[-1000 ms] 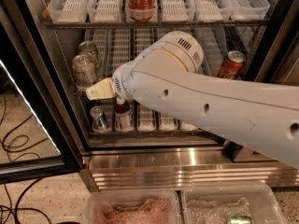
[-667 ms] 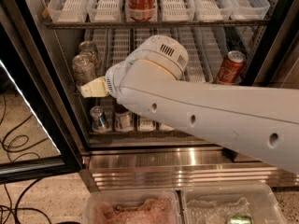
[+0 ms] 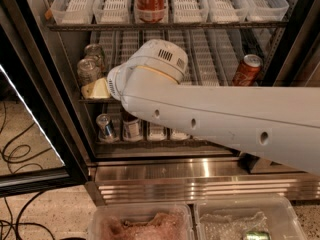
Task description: Pick 7up can from middle shelf of fridge
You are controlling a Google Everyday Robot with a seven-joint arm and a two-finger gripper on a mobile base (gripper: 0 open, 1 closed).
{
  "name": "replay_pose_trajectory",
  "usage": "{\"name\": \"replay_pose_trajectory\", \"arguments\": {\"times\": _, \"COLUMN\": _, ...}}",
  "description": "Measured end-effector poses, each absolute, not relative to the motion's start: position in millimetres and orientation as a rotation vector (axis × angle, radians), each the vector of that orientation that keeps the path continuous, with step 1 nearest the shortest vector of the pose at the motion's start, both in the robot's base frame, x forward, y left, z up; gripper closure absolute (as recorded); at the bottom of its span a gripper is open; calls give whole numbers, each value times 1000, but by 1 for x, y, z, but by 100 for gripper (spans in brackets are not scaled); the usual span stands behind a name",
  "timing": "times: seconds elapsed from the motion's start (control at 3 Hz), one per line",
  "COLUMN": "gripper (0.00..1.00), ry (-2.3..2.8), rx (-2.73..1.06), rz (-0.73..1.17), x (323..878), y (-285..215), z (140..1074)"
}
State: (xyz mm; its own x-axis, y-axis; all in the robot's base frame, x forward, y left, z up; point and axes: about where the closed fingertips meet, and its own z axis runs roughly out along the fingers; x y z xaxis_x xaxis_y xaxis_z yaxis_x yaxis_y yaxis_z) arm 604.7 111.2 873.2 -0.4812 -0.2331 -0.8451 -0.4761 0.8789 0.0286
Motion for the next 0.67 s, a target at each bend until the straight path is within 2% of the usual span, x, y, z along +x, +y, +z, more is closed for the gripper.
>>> {"name": "replay_pose_trajectory", "arguments": {"times": 0.33, "gripper": 0, "ry": 2089, "rx": -512, "rz": 321, "x": 605, "y": 111, "z": 873}}
{"name": "replay_pose_trajectory", "arguments": {"times": 0.67, "gripper": 0, "ry": 2039, "rx": -509, "rz": 304, "x": 613, "y": 146, "z": 879}}
